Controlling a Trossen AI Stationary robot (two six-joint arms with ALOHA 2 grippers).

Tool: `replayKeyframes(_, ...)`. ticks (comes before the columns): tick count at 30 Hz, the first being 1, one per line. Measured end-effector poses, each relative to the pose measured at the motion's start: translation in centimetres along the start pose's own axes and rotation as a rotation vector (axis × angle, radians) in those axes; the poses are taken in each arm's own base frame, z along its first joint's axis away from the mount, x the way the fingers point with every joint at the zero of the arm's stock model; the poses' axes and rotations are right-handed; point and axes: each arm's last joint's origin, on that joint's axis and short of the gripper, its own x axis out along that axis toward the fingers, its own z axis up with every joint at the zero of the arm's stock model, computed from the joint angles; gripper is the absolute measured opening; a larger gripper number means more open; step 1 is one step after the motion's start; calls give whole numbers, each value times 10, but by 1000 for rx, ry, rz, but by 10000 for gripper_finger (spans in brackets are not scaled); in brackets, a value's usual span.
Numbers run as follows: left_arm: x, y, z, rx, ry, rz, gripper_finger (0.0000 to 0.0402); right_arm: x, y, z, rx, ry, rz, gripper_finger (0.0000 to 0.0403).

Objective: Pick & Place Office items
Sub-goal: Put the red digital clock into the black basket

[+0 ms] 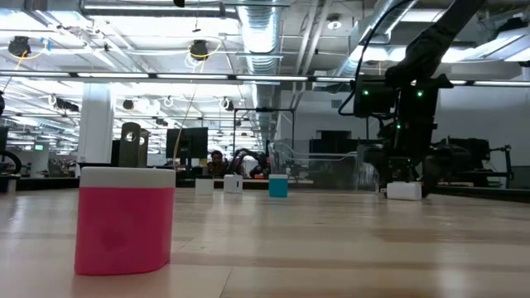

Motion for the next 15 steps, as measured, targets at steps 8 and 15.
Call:
replayKeyframes(8,0,0,0,-20,-1,0,186,3,-5,6,12,-24,-40,269)
replayKeyframes(15,0,0,0,-28,0,0,186,6,-10,11,9,-27,-82,245)
